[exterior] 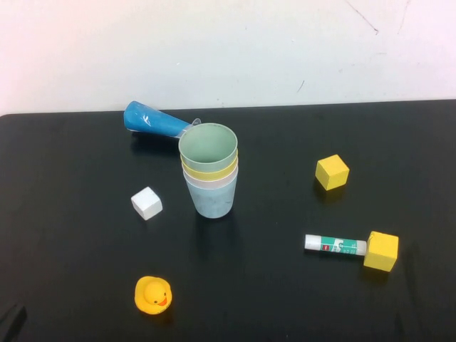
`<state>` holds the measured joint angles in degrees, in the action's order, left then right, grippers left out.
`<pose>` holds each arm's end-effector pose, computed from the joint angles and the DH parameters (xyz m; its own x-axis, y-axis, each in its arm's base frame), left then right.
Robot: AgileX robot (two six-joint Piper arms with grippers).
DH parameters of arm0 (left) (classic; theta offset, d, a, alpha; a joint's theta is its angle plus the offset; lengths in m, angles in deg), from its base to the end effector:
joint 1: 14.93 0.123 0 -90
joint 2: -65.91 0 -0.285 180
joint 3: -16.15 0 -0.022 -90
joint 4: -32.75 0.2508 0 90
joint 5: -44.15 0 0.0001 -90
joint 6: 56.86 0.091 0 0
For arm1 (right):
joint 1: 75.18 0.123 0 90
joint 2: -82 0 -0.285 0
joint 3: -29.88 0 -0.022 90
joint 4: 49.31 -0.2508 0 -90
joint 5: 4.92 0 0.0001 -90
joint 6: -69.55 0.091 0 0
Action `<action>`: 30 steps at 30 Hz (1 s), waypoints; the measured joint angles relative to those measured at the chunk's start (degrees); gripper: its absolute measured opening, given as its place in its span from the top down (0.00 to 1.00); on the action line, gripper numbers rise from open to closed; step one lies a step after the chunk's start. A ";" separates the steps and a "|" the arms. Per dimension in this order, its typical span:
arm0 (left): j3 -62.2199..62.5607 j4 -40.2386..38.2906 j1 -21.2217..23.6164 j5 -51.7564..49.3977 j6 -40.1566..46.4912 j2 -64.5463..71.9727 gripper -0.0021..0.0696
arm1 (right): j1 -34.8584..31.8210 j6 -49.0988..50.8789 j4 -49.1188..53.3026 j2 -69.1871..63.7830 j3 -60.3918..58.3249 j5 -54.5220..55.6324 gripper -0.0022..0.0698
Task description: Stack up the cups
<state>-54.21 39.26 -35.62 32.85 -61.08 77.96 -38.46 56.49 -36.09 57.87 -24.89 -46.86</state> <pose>0.0548 -0.0185 0.2316 -0.0468 0.0580 -0.9972 0.3345 0.9416 0.0391 0.0561 0.0244 0.2642 -0.1806 -0.6159 -0.7668 -0.6032 0.6852 -0.4083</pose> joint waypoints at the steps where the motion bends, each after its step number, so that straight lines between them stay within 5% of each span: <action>1: 0.00 0.00 0.00 0.00 -0.05 0.00 0.97 | 0.00 0.00 0.00 0.00 0.00 0.00 0.97; 8: -4.27 0.00 1.35 2.10 -0.78 -1.50 0.97 | 0.00 0.00 0.00 0.00 0.00 0.00 0.97; 16: -8.00 -3.89 12.54 -4.81 -3.46 -4.83 0.97 | 0.00 0.00 -0.04 0.00 0.00 0.00 0.97; 30: -7.90 -4.50 16.34 -6.33 -3.70 -4.93 0.97 | 0.00 0.10 -0.04 0.09 0.00 0.00 0.97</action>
<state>-62.11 34.76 -19.28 26.52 -64.78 73.03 -38.46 56.58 -36.13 57.96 -24.89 -46.86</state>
